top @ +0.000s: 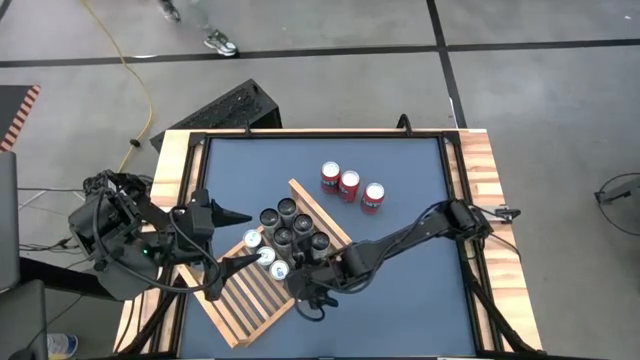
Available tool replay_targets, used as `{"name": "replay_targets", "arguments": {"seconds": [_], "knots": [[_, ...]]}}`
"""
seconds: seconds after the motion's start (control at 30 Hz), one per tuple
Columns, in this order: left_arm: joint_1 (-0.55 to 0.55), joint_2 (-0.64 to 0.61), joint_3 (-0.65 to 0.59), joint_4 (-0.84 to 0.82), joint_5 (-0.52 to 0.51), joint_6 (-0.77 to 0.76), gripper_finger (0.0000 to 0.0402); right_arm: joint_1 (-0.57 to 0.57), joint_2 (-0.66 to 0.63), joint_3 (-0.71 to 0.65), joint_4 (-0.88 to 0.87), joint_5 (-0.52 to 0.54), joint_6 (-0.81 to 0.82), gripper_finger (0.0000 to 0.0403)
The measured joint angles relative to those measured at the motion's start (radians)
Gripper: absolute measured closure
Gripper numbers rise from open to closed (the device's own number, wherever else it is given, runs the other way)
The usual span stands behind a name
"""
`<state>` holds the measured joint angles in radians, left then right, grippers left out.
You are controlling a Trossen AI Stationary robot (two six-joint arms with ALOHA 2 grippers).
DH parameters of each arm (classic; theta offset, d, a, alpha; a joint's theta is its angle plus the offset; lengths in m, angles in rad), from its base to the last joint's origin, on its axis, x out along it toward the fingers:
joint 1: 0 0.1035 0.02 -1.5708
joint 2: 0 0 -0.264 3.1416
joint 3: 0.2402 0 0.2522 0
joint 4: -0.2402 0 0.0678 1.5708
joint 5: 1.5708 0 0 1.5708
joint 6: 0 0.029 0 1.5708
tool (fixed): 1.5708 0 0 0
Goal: Place canned beverage on shelf
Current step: Put the blue soda can on the shelf aligned with the other blue soda cans, then put the bottom red soda can on the shelf
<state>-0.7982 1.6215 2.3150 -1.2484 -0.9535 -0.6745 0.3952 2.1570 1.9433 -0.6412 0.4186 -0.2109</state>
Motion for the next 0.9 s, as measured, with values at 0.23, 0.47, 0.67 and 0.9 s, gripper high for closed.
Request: {"name": "replay_targets", "arguments": {"seconds": [0.23, 0.47, 0.67, 0.9], "knots": [[0.000, 0.000, 0.000, 0.000, -0.001, 0.000, 0.0049, -0.001, 0.016, 0.000, 0.013, -0.005, 0.000, 0.0403], [0.000, 0.000, 0.000, 0.000, -0.001, 0.000, 0.0049, -0.005, 0.018, 0.000, 0.056, -0.059, 0.000, 0.0403], [0.000, 0.000, 0.000, 0.000, 0.000, 0.001, 0.0049, -0.003, 0.018, 0.000, 0.042, -0.058, 0.000, 0.0403], [0.000, 0.000, 0.000, -0.002, 0.000, 0.005, 0.0049, 0.025, 0.012, 0.062, -0.052, -0.056, -0.022, 0.0403]]}}
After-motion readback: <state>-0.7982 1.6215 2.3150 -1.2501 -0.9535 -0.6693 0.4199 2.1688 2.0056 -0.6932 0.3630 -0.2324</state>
